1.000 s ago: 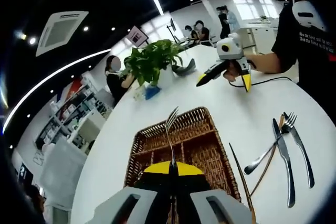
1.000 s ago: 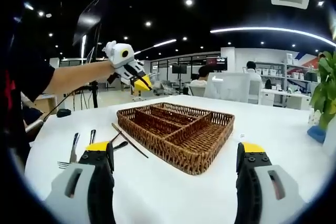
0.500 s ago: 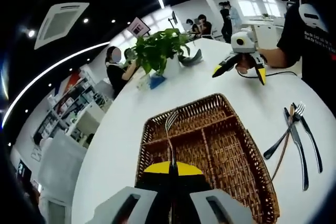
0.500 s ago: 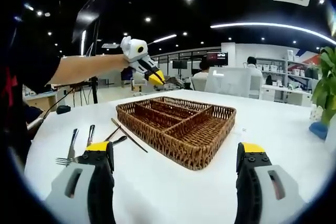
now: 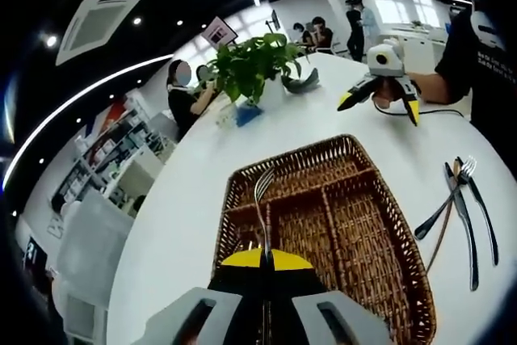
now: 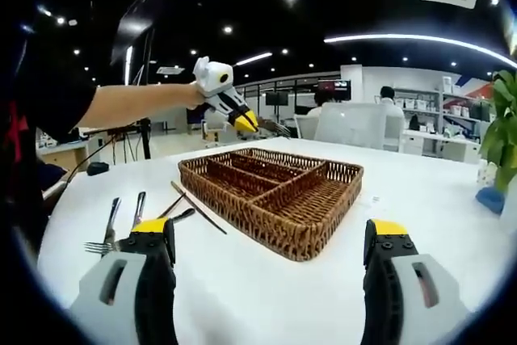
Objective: Arrange the knives, forks, and spoons in their matching storage slots by inserting each utensil handle-first until every utensil is classified and aligned in the correct compartment
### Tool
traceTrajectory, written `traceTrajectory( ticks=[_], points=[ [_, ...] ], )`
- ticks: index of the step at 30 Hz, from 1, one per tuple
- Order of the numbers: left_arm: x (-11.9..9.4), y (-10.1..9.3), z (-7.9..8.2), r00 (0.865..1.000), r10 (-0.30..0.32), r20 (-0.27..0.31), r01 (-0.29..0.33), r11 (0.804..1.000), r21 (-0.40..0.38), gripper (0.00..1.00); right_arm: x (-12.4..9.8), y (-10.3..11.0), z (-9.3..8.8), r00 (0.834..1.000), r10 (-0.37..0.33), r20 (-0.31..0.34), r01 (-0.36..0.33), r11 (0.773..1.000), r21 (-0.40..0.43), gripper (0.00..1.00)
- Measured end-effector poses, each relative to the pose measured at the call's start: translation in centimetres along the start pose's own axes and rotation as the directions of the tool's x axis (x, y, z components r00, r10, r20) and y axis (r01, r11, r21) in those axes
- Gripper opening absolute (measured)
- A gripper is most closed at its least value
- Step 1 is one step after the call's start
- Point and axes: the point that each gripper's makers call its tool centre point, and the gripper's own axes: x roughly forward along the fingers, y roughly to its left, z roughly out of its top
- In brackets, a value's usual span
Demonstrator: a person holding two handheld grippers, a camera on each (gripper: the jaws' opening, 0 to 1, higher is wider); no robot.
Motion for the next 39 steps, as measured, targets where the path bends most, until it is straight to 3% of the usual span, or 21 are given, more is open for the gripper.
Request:
traceTrajectory(
  ticks=[11, 24, 27, 29, 39],
  points=[
    [1.3, 0.0, -1.3, 1.0, 0.025, -0.012, -0.025, 0.999, -0.031, 0.0, 0.0, 0.4, 0.4, 0.999, 0.026, 0.021, -0.027, 0.999, 0.025, 1.0],
    [3.7, -1.2, -2.9, 1.0, 0.012, -0.023, -0.014, 0.998, -0.056, 0.0, -0.6, -1.2, 1.4, 0.997, -0.041, 0.062, 0.04, 0.999, 0.02, 1.0],
    [4.0, -1.3, -3.3, 1.0, 0.012, -0.023, -0.013, 0.998, -0.061, 0.0, -0.9, -1.7, 2.0, 0.993, -0.064, 0.096, 0.063, 0.998, 0.014, 1.0],
    [4.2, -1.5, -3.5, 1.0, 0.011, -0.025, -0.012, 0.998, -0.063, 0.0, -0.9, -2.0, 1.8, 0.994, -0.078, 0.08, 0.079, 0.997, -0.004, 1.0],
    [5.4, -2.1, -4.8, 0.999, 0.014, -0.046, -0.017, 0.997, -0.071, 0.0, -0.9, -1.9, 2.0, 0.993, -0.072, 0.096, 0.07, 0.997, 0.016, 1.0]
  ],
)
